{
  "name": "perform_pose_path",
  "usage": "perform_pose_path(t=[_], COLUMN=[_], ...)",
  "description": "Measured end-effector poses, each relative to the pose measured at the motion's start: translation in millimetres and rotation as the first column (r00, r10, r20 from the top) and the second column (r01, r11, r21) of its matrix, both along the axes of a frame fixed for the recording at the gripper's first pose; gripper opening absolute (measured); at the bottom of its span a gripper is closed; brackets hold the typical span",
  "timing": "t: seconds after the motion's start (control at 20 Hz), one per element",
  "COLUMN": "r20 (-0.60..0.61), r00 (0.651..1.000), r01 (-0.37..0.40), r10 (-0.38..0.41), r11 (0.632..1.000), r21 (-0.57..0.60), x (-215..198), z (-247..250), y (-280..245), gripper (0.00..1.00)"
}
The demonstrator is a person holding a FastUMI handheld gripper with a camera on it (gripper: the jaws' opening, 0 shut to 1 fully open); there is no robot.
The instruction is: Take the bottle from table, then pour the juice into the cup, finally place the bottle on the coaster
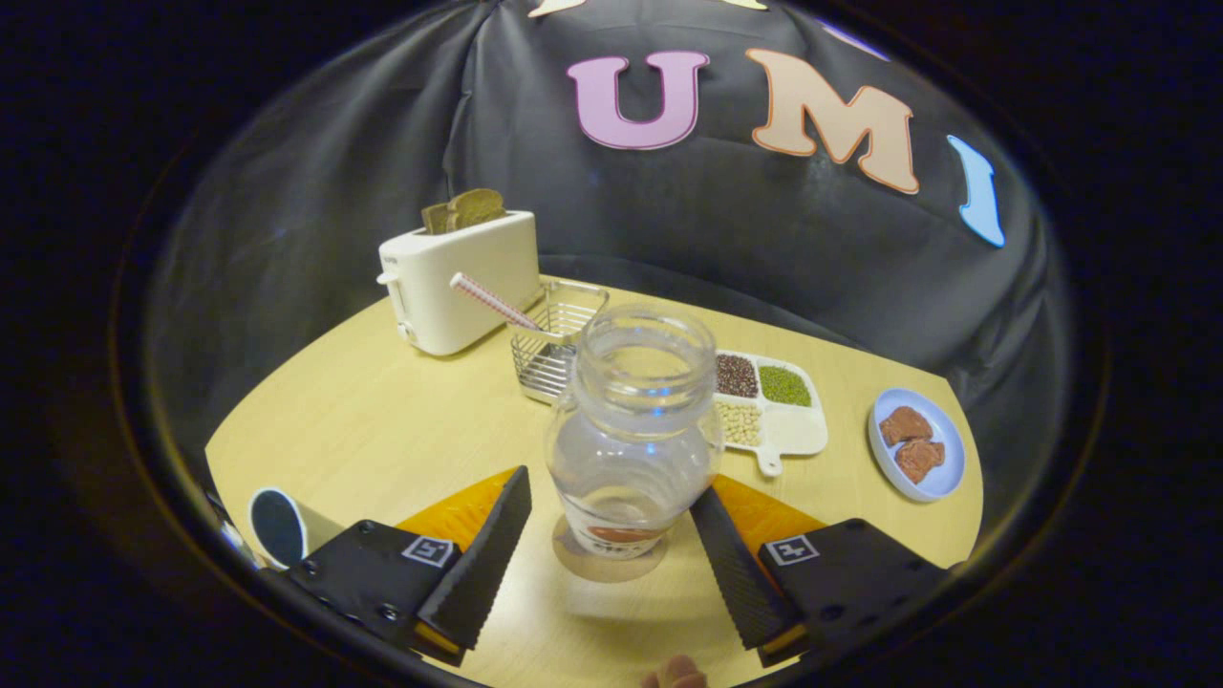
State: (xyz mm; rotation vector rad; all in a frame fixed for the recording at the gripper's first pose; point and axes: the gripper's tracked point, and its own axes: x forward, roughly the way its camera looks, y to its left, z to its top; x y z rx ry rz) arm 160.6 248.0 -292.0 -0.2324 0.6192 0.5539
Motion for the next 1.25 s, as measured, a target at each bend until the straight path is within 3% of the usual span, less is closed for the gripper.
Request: perform_pose_path(t=[0.25, 0.5, 0.95, 1.25], r20=[0.074, 0.203, 0.456, 0.507], r00=[0.997, 0.978, 0.873, 0.824], r01=[0.001, 0.019, 0.07, 0.107], r10=[-0.004, -0.042, -0.174, -0.254], r11=[0.999, 0.994, 0.969, 0.947], r21=[0.039, 0.111, 0.237, 0.302], x=[-9, -14, -31, -44], z=[45, 133, 311, 367], y=[-10, -30, -81, -114], gripper=[1.0, 1.0, 1.0, 1.0])
